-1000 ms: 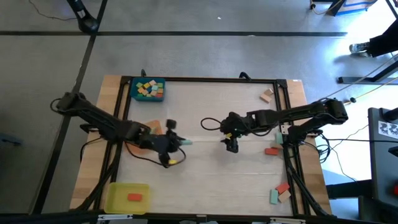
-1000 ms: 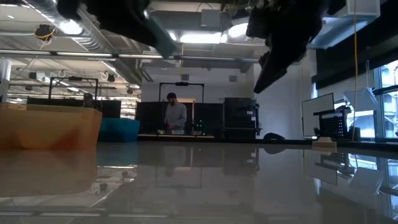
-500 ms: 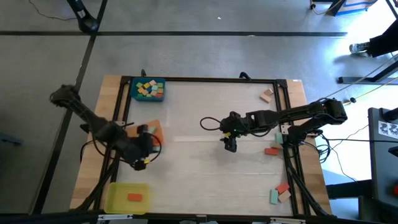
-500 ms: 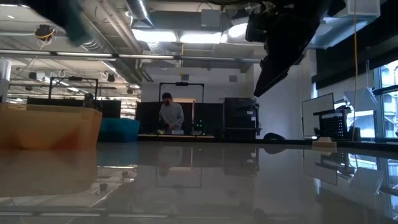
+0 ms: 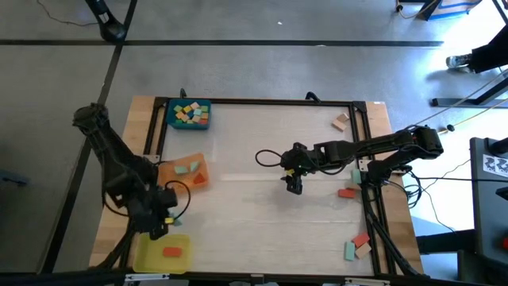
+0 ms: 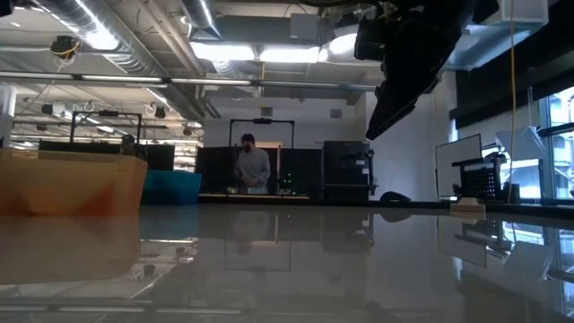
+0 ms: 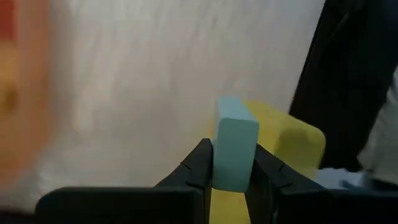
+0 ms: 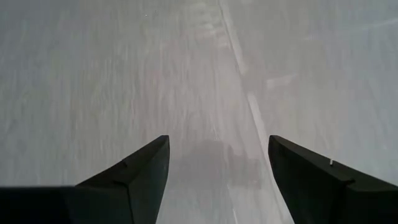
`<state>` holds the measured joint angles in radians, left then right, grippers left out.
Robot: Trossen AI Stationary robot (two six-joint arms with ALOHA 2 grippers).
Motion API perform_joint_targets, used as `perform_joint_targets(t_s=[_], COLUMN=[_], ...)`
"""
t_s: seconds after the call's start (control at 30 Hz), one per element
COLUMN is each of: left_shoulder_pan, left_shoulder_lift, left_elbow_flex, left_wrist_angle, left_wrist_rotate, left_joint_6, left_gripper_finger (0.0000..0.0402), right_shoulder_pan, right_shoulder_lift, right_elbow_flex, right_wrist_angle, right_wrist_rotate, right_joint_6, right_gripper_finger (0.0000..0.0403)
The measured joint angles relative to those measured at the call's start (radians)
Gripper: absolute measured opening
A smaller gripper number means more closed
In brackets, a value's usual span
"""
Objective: Sort blocks by size
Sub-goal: Put the light blue rectangular block into the yellow bin
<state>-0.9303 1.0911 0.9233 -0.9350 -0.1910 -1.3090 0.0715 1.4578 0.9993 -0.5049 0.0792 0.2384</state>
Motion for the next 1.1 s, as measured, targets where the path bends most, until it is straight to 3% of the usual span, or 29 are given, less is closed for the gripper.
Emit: perform_joint_targets(t_s=[0.13, 0.33, 0.63, 1.1], left_shoulder_pan=[-0.095, -0.17, -0.178, -0.177], left_shoulder_lift=[0.049, 0.143, 0.243, 0.293], left_elbow_flex=[0.0, 0.0, 0.0, 0.0], left_wrist_angle=[0.018, 0.113, 0.232, 0.211], left_wrist_rotate=[0.012, 0.014, 0.018, 0.073], left_joint_6=[-0.172, -0.237, -0.247, -0.286], left_gripper_finger=[0.0053, 0.0057, 0.0058, 0.0059], right_shoulder_pan=[0.0, 0.0, 0.0, 0.0], right_shoulder_lift=[0.0, 0.0, 0.0, 0.001], right_elbow_flex=[0.0, 0.0, 0.0, 0.0], right_wrist_angle=[0.0, 0.0, 0.0, -0.007], right_wrist_rotate=[0.0, 0.01, 0.019, 0.035], right_joint_6=[0.0, -0.006, -0.007, -0.007], right_gripper_finger=[0.0269, 0.0269, 0.0269, 0.0269])
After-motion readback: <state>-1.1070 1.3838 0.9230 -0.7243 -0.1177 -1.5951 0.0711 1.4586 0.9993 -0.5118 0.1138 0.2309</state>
